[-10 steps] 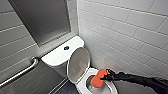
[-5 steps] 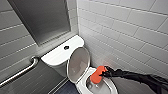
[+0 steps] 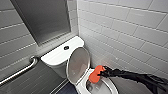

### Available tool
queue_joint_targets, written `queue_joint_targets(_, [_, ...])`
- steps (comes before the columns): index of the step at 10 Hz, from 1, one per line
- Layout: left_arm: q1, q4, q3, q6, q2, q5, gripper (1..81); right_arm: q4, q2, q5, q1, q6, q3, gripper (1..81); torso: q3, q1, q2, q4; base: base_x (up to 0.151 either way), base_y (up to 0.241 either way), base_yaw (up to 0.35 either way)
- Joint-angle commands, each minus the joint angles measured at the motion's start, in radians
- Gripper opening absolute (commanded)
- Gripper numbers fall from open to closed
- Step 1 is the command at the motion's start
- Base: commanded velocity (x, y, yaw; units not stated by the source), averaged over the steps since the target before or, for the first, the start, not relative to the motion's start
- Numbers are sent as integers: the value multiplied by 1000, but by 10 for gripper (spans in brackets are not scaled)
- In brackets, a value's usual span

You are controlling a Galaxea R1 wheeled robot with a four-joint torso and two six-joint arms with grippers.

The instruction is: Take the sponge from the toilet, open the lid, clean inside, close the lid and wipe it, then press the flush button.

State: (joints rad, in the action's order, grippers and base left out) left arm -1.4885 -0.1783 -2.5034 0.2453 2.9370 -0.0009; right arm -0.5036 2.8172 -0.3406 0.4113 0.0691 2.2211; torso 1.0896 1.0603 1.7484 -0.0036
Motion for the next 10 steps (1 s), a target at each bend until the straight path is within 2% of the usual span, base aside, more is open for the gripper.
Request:
queue_joint_targets(1, [-17,-20,8,0,-1,93,811,-18,-3,-44,-165,3,-17,10,93,0,0,0,0,0,0])
queue_joint_targets(2, [-19,-20,8,0,-2,96,811,-18,-3,-43,-170,3,-17,10,10,3,8,0,0,0,0])
queue_joint_targets(4, [-51,-23,8,0,-1,110,811,-18,6,-34,-169,4,4,10,29,9,15,0,0,0,0])
queue_joint_targets(6, [-86,-23,11,0,1,108,811,-18,27,-28,-177,0,50,10,30,10,15,0,0,0,0])
queue_joint_targets(8, [-115,-24,14,0,1,108,811,-29,64,38,-147,-17,115,10,30,10,15,0,0,0,0])
queue_joint_targets(10, [-128,-23,29,0,5,108,811,-29,81,77,-107,-60,136,10,30,10,15,0,0,0,0])
